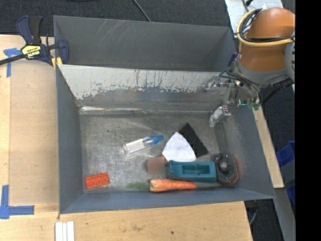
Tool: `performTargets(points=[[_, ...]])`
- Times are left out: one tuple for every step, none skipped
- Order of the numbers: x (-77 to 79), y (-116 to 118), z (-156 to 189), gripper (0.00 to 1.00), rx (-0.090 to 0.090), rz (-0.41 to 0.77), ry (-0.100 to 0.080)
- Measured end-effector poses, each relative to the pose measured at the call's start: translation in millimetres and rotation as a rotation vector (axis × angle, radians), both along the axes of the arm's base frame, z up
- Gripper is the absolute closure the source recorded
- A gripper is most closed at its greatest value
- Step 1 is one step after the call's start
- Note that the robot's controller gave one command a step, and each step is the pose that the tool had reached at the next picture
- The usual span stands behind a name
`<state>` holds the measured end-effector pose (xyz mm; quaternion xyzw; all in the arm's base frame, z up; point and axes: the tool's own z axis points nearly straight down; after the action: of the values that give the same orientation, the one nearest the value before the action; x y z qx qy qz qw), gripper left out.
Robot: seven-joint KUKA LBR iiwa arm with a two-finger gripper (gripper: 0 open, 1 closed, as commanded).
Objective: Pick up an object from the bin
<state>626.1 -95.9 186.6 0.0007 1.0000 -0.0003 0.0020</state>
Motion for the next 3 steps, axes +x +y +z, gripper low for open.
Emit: performTargets(points=[[-10.8, 25, -34, 0.0, -0.001, 0.01, -0.002], [-23.0, 34, -49, 0.0, 0.003, -0.057, 0.007], [-19.2, 82, -33, 0.0, -0.001, -0.014, -0.001]])
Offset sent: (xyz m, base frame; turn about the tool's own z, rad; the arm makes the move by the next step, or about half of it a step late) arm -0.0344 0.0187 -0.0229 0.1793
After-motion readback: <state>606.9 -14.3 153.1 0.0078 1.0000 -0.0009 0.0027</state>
